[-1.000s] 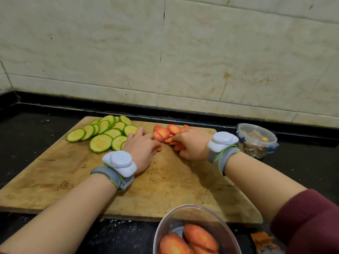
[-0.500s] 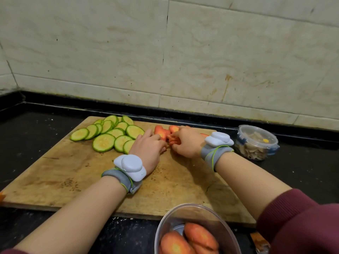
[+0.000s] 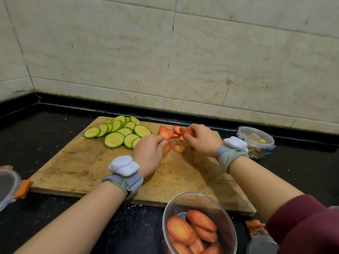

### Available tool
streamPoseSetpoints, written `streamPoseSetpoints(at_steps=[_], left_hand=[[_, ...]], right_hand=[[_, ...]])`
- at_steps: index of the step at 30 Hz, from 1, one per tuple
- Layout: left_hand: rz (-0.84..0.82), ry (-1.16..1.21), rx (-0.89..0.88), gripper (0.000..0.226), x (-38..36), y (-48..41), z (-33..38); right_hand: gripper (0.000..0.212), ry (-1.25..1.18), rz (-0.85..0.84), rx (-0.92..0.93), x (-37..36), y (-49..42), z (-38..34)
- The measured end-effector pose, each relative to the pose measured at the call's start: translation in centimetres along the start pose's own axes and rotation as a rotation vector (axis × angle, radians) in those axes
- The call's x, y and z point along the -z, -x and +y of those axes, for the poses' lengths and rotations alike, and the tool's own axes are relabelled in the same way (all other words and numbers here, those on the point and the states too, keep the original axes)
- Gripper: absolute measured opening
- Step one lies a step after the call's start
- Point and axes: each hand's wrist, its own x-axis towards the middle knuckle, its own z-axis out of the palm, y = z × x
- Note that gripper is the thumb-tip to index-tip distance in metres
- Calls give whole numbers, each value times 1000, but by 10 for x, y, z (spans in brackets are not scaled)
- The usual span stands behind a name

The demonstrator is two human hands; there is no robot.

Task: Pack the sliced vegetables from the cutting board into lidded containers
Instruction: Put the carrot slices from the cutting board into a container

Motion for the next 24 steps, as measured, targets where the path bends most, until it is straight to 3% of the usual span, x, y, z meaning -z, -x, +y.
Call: streamPoseSetpoints(at_steps=[3,7,11,13,18,21,24], left_hand=[[-6,282,116,24,7,12,6],[-93,498,162,15,16,35,22],[-132,573,136,19,26,55,38],[-157,589,130,20,36,67,47],[-367,427,-4,17,46,92,62],[-360,196,-64,17,44,103,65],[-332,64,-161,13,44,107,68]], right_hand=[[27,-423,-158,-99,21,18,-4],[30,-527,-244,-136,45,53,-6],[20,-642,-380,-75,73,87,-15],[26,-668,-445,-26,85,106,-18],[19,-527,-620,45,93,139,-28],[31,-296,-662,83,80,151,-35],[21,-162,-656,85,68,158,-39]])
